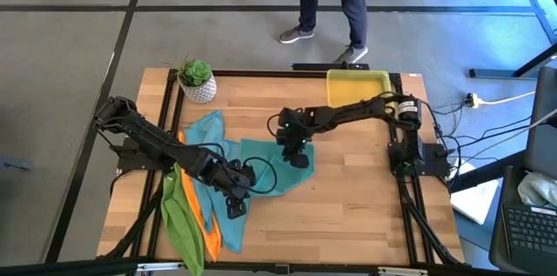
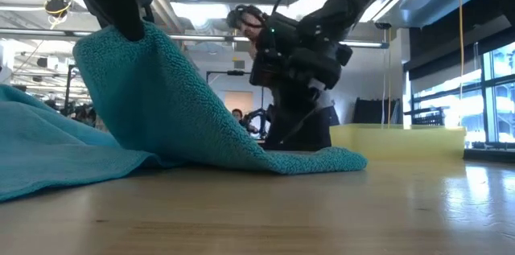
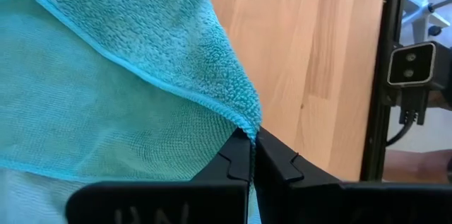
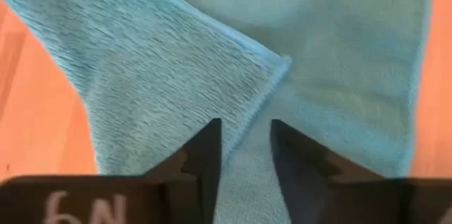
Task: Fold microfiber towels
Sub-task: Fold the right blue microfiber towel
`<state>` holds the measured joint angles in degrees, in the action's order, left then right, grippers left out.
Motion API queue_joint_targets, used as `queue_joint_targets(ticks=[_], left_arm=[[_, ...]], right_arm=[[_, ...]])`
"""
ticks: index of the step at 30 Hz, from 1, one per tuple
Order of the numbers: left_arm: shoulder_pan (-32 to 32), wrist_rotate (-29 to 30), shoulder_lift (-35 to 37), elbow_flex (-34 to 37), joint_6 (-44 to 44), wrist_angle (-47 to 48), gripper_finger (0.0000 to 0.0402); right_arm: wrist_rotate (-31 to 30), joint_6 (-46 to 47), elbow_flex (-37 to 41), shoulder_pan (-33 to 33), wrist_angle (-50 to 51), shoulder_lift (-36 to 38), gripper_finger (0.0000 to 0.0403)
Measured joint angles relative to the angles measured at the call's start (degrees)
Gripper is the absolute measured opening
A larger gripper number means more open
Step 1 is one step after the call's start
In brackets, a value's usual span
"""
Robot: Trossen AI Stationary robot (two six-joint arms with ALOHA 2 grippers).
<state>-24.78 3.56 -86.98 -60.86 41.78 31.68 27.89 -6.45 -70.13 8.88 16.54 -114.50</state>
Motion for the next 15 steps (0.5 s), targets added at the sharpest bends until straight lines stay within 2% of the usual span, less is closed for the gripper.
queue_joint_targets(ticks=[4,7,11,15], left_arm=[[0.0,0.4,0.0,0.0,0.0,0.0,0.0],[0.0,0.4,0.0,0.0,0.0,0.0,0.0],[0.0,0.4,0.0,0.0,0.0,0.0,0.0],[0.0,0.4,0.0,0.0,0.1,0.0,0.0]], right_arm=[[-1.8,-2.1,0.0,-0.9,-6.2,0.0,0.0175],[-6.0,-3.1,0.0,-2.1,-12.1,-0.5,0.0192],[-8.3,-5.4,0.0,-3.4,-16.0,-2.3,0.0192],[-8.3,-5.8,0.0,-3.7,-13.7,-4.0,0.0183]])
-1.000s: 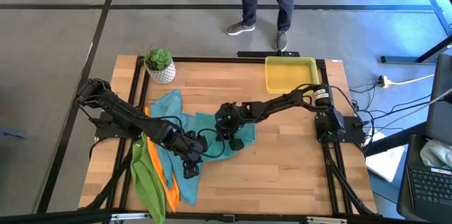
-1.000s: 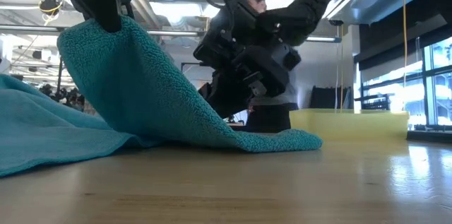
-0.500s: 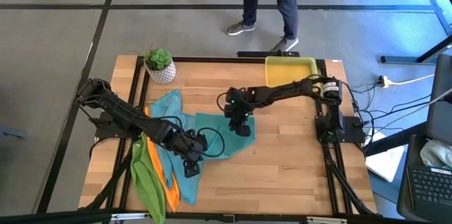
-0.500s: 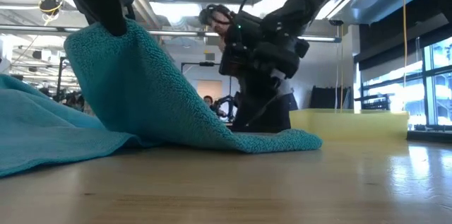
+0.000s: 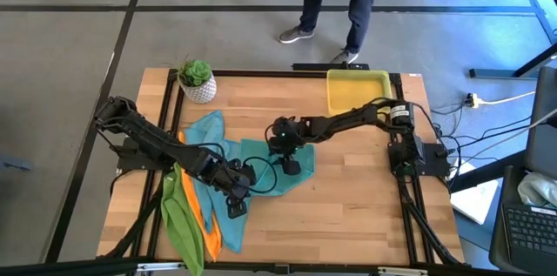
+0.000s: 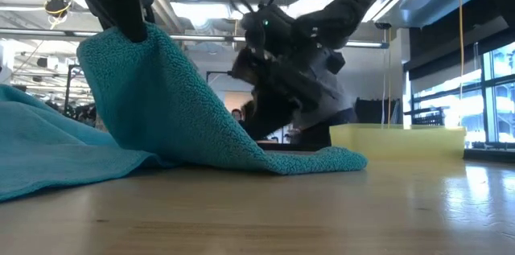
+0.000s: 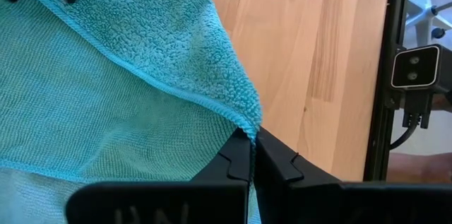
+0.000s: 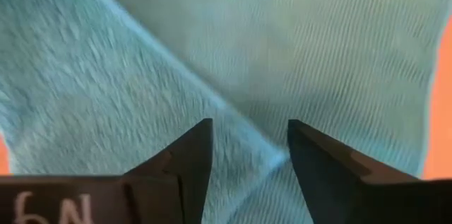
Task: Fold microfiber towels
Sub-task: Fold the right blue microfiber towel
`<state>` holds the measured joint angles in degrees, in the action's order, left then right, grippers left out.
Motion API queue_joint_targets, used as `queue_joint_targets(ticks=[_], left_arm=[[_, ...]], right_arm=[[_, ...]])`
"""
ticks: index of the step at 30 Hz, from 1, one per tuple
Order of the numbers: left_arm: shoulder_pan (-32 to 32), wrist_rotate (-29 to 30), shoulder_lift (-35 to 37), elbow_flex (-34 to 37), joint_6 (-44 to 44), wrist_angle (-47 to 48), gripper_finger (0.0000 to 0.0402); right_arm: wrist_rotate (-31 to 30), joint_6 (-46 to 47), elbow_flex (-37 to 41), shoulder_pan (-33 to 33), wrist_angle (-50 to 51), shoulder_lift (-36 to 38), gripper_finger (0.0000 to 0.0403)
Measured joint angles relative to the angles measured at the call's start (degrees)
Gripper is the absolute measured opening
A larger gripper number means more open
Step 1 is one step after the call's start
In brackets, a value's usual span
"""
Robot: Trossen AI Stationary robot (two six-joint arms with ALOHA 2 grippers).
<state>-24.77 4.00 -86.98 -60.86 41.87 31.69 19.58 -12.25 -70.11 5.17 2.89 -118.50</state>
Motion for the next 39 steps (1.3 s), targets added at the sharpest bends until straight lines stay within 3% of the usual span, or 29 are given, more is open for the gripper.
queue_joint_targets(ticks=[10,23,34,39], left_arm=[[0.0,-0.1,0.0,0.0,0.0,0.0,0.0],[0.0,-0.2,0.0,0.0,1.2,0.3,0.0],[0.0,0.4,0.0,0.0,1.2,1.4,0.0],[0.1,1.3,0.0,0.0,1.3,1.5,0.0]], right_arm=[[0.7,0.2,0.0,-0.1,2.5,-0.1,0.0134],[3.7,3.2,0.0,-0.1,4.6,1.8,0.0012],[5.7,3.5,0.0,-0.1,19.3,8.3,0.0006],[5.1,9.2,0.0,-0.2,28.7,14.2,0.0004]])
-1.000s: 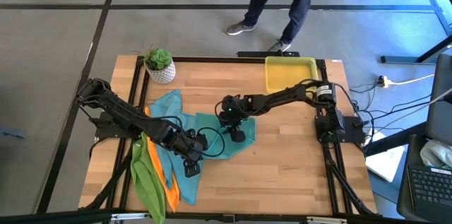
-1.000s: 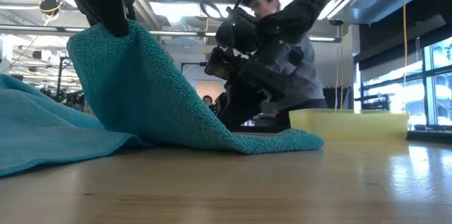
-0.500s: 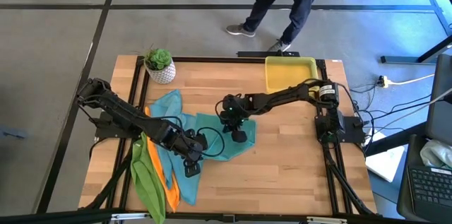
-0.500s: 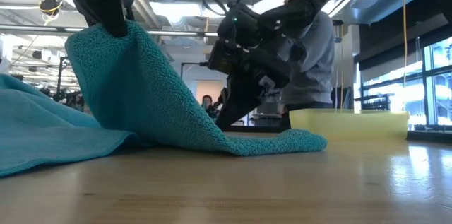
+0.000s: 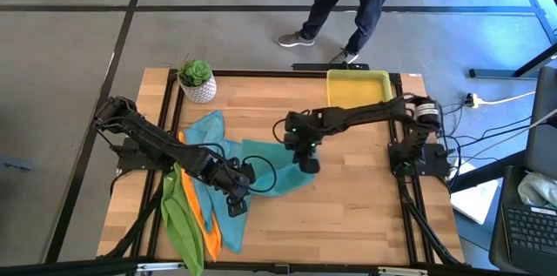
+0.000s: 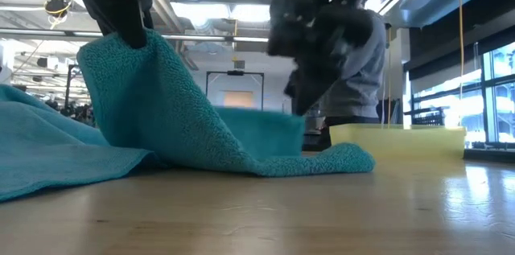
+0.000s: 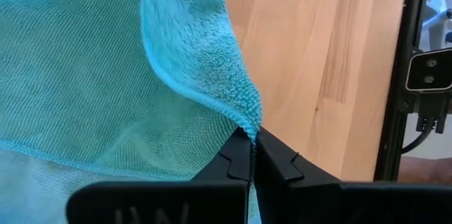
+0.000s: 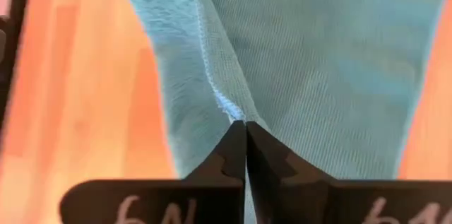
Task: Fold microfiber towels
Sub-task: Fold the right blue microfiber towel
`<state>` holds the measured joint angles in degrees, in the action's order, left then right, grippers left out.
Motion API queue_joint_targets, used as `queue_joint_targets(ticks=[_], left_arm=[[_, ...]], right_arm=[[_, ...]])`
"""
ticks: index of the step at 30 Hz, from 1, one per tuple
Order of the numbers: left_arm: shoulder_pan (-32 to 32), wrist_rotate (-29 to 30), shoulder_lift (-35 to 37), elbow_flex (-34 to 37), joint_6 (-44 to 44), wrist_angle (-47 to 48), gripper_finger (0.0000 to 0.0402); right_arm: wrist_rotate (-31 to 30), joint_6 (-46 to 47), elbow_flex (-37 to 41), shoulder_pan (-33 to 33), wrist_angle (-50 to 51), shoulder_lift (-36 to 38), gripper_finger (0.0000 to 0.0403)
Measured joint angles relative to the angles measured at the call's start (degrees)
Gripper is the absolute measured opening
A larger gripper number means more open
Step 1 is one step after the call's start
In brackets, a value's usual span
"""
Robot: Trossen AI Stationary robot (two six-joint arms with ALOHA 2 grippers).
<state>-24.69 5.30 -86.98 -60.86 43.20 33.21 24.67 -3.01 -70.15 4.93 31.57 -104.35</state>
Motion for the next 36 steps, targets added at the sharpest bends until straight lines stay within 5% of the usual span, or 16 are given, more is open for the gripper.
queue_joint_targets(ticks=[12,36], left_arm=[[1.0,1.5,0.0,0.0,0.2,0.9,0.0],[8.9,2.6,0.0,9.7,-11.4,-6.5,0.0]], right_arm=[[0.7,10.5,0.5,-5.8,16.3,12.4,0.0005],[-7.7,14.5,13.6,-8.1,3.5,12.5,0.0005]])
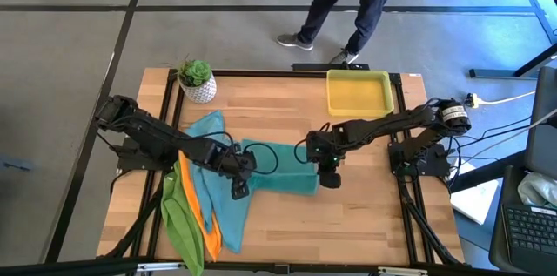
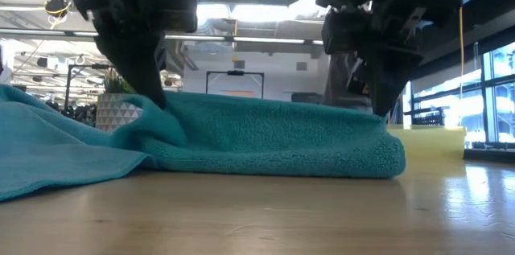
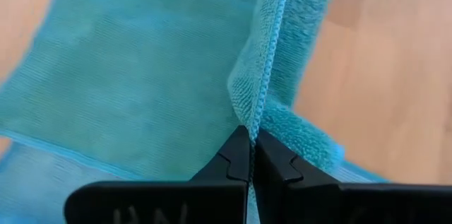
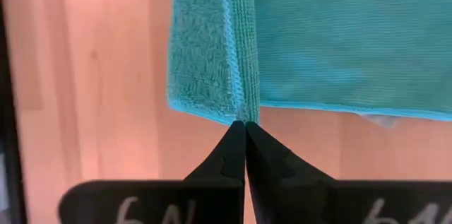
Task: Fold microfiber towels
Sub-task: Fold the right blue microfiber towel
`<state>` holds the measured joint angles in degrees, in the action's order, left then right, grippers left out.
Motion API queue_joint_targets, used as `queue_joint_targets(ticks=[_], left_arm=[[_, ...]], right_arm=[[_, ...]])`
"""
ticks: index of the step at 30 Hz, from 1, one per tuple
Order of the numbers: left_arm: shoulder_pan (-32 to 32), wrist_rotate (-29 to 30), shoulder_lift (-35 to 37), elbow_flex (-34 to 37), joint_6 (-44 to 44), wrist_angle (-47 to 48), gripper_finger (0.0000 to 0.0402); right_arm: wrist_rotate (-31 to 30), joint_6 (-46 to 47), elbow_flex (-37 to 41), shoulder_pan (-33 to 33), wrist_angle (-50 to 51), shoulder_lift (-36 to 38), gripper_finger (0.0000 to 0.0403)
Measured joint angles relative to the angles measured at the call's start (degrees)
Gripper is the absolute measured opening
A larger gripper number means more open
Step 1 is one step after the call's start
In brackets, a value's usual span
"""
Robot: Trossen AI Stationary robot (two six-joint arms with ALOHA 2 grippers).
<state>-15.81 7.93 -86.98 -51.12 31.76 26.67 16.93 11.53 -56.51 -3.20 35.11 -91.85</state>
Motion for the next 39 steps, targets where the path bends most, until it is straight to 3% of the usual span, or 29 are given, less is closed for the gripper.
queue_joint_targets(ticks=[17,22,39], left_arm=[[9.3,-4.4,0.0,0.0,-15.7,-0.3,0.0],[11.5,-7.5,0.0,0.0,-17.3,-0.3,0.0],[15.9,-6.6,0.0,0.0,-22.7,1.2,0.0]], right_arm=[[-8.2,-4.7,0.1,6.8,2.3,0.0,0.0005],[-9.4,-6.2,0.1,8.6,2.1,0.0,0.0005],[-11.1,-8.5,0.1,12.8,-1.4,-2.7,0.0005]])
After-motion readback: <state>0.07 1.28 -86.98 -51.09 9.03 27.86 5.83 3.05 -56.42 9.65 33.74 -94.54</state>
